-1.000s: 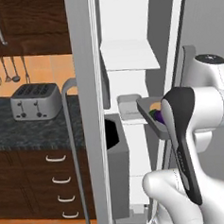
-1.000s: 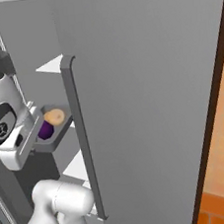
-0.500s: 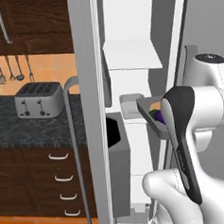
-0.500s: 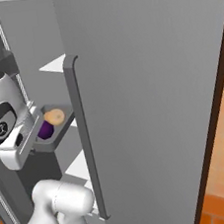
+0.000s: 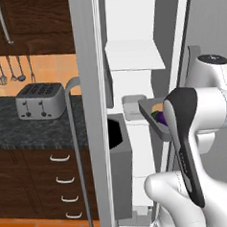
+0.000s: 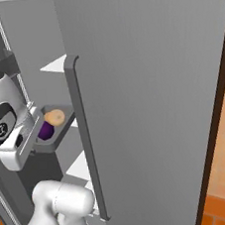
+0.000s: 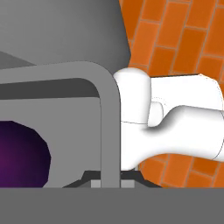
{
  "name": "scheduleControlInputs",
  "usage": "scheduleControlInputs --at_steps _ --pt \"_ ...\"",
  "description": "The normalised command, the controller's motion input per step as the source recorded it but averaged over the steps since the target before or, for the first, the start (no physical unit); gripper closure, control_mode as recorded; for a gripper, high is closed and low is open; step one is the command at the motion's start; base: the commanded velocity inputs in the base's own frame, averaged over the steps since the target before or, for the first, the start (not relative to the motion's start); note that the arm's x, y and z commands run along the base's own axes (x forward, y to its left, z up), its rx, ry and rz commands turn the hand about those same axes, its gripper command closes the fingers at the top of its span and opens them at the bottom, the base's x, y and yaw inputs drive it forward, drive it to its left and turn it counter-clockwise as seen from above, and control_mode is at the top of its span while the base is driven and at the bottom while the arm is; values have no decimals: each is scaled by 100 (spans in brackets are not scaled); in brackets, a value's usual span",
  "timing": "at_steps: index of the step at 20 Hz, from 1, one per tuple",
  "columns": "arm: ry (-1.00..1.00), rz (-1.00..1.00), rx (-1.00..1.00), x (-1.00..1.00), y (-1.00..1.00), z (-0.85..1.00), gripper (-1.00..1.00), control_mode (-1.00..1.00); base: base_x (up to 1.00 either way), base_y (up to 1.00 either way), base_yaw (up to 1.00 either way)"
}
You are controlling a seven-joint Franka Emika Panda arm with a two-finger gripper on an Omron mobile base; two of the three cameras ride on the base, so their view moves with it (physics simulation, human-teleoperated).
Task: Take the meat container that has the shrimp and place it on the second highest rack of the freezer. Then take the vegetable container that has the eggplant and squash and place it on the highest rack of the freezer.
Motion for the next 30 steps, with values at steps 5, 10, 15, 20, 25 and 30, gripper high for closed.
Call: scheduleControlInputs --at_steps 5,10,15,20,25,30 --pt "-11 -6 0 3 9 36 100 -100 0 0 0" --pt "-24 -6 0 1 0 75 100 -100 0 0 0" --pt "-25 -4 0 6 1 59 100 -100 0 0 0" --pt "-15 0 0 54 4 12 100 -100 0 0 0" --pt "-2 2 0 74 11 0 100 -100 0 0 0" --pt "0 0 0 80 0 21 100 -100 0 0 0"
